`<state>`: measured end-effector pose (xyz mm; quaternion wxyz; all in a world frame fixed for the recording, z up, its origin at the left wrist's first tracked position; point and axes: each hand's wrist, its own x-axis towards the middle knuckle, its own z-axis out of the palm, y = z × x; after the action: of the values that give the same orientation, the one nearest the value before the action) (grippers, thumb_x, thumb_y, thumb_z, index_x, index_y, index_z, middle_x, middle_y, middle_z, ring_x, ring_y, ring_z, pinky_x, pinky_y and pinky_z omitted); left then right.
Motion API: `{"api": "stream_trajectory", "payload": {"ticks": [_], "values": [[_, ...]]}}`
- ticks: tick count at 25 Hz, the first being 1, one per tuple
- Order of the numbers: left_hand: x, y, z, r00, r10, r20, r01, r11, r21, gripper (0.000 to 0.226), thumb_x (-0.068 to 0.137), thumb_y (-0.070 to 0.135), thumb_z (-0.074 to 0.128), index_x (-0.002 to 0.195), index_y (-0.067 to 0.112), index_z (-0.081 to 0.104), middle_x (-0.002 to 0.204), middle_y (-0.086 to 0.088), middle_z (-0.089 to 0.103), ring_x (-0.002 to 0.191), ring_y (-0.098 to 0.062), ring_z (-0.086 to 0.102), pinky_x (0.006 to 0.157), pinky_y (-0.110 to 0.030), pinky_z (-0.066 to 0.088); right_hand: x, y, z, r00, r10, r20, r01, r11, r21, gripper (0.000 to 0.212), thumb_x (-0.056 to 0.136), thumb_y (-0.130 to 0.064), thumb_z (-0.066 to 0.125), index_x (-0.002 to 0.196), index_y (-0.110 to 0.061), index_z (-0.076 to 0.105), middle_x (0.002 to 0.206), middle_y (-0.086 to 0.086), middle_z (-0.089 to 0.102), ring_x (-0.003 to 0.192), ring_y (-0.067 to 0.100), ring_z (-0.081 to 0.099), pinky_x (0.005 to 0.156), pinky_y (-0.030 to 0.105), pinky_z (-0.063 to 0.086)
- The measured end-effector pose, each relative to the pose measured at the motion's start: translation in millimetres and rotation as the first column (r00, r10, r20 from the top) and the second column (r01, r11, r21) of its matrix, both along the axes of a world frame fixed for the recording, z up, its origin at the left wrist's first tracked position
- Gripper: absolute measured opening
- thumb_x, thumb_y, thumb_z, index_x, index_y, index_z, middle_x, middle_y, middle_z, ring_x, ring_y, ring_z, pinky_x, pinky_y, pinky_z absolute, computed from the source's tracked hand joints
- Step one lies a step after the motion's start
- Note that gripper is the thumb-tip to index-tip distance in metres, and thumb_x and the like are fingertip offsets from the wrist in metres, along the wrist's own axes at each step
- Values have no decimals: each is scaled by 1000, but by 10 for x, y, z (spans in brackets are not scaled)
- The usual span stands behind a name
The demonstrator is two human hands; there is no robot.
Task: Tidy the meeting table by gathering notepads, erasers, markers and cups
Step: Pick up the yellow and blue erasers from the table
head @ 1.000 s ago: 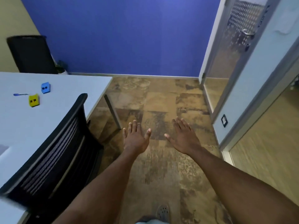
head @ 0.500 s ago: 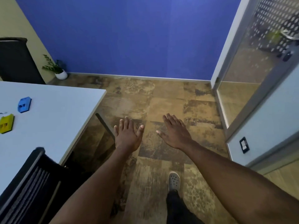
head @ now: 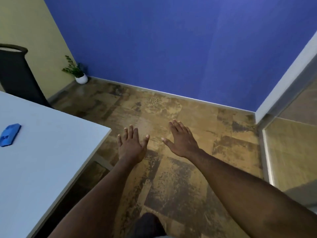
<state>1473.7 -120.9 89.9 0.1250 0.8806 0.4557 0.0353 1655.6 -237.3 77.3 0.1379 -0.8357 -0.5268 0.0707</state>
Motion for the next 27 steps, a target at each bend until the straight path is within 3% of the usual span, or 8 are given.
{"api": "stream_trajectory", "payload": {"ticks": [10,18,21,27], "values": [[1175,2663,-331,969,241,52,-241,970,6,79,94,65,7,155,15,15,164,-4,-1,151,-22,-9,121,-47,-6,1311,2899,-177,984,178,18,-177,983,-48,84,87,-74,18,153,-25,0,163,0,-2,150,19,-3,120,42,2],[1266,4305,-264,882,468,53,-469,883,21,82,93,68,8,155,15,13,164,-2,-3,150,-19,-11,119,-43,-10,1597,5102,-260,909,417,-18,-418,908,-29,88,83,-79,13,153,-27,1,163,-1,0,149,18,-3,117,39,-1],[1012,4801,-334,782,622,48,-623,783,2,83,92,69,9,155,14,9,164,-2,-4,150,-18,-13,119,-42,-10,1471,5998,-363,839,544,-20,-544,838,-36,85,86,-75,16,153,-24,4,163,1,2,149,19,0,118,40,2],[501,5578,-265,406,913,32,-911,407,-66,81,94,67,14,155,15,7,165,-3,-3,151,-21,-10,119,-47,-8,1021,7698,-276,577,815,-45,-816,577,-27,92,79,-77,11,153,-24,6,163,0,3,150,18,2,119,38,3]]}}
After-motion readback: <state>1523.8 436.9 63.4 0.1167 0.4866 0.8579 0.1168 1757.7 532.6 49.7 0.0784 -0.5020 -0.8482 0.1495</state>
